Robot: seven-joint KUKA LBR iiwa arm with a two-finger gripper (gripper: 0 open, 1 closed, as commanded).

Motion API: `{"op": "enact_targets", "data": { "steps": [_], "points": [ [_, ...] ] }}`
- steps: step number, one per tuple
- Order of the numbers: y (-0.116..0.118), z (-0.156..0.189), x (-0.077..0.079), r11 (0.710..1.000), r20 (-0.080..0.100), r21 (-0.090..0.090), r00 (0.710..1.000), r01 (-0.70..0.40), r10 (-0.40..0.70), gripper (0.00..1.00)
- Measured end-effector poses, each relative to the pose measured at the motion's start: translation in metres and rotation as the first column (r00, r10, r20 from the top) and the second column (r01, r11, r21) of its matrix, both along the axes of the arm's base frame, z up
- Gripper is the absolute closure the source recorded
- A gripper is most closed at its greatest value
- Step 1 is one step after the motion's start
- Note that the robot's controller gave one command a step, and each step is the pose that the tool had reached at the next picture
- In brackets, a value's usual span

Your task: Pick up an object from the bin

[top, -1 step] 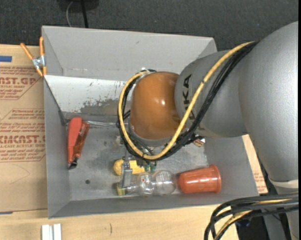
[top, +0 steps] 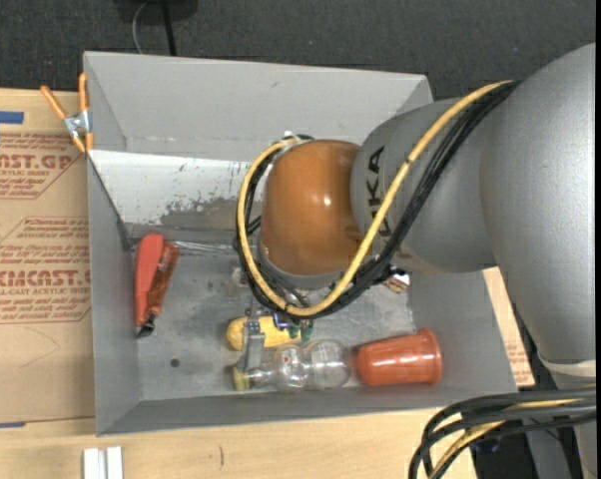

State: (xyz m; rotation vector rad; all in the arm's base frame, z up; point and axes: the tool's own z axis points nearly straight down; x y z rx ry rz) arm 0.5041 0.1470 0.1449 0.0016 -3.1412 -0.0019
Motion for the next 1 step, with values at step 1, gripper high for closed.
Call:
{"op": "enact_targets", "data": {
  "steps": [1],
  "points": [
    [-0.0173, -0.0065, 0.0005, 0.997, 0.0, 0.002, 0.997, -0.078, 0.078, 0.0]
  ]
}}
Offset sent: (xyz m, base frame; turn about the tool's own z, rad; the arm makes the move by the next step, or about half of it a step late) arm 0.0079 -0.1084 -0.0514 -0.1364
